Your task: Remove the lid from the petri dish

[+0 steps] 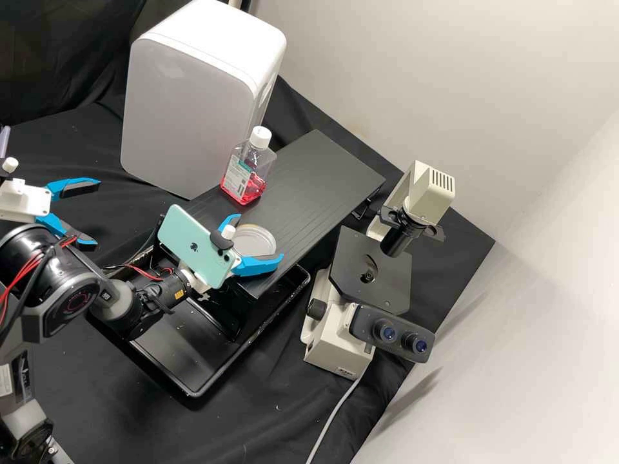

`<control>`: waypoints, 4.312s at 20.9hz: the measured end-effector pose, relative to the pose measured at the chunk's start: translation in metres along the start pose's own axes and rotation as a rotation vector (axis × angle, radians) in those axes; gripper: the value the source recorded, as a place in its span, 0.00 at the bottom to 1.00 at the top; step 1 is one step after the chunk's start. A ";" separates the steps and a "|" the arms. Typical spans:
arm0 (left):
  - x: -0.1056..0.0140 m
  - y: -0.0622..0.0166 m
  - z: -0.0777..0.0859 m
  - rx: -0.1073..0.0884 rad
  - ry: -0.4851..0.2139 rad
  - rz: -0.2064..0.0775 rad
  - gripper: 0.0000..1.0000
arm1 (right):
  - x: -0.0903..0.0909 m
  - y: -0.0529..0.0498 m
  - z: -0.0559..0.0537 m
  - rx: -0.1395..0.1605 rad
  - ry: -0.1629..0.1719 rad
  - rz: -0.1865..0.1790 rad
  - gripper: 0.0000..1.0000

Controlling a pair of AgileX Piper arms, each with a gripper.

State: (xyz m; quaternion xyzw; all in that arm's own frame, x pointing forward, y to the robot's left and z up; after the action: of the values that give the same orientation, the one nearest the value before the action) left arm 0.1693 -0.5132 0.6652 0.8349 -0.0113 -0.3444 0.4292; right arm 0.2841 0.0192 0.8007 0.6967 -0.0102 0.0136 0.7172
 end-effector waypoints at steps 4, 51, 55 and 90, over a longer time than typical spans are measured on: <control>0.000 0.0000 0.000 0.000 0.000 0.000 1.00 | 0.000 0.000 0.000 0.000 0.000 0.000 0.00; 0.000 -0.0059 0.008 0.014 -0.027 -0.024 1.00 | -0.008 -0.016 -0.041 -0.029 0.158 -0.045 0.00; 0.000 -0.0062 0.009 0.014 -0.031 -0.025 1.00 | -0.009 -0.019 -0.044 -0.039 0.165 -0.051 0.00; 0.000 -0.0061 0.009 0.027 -0.026 -0.023 1.00 | -0.005 -0.033 -0.043 -0.047 0.140 -0.079 0.00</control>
State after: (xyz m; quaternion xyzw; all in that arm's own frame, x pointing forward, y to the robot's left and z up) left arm 0.1624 -0.5157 0.6573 0.8363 -0.0117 -0.3599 0.4135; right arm 0.2798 0.0614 0.7660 0.6767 0.0669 0.0338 0.7325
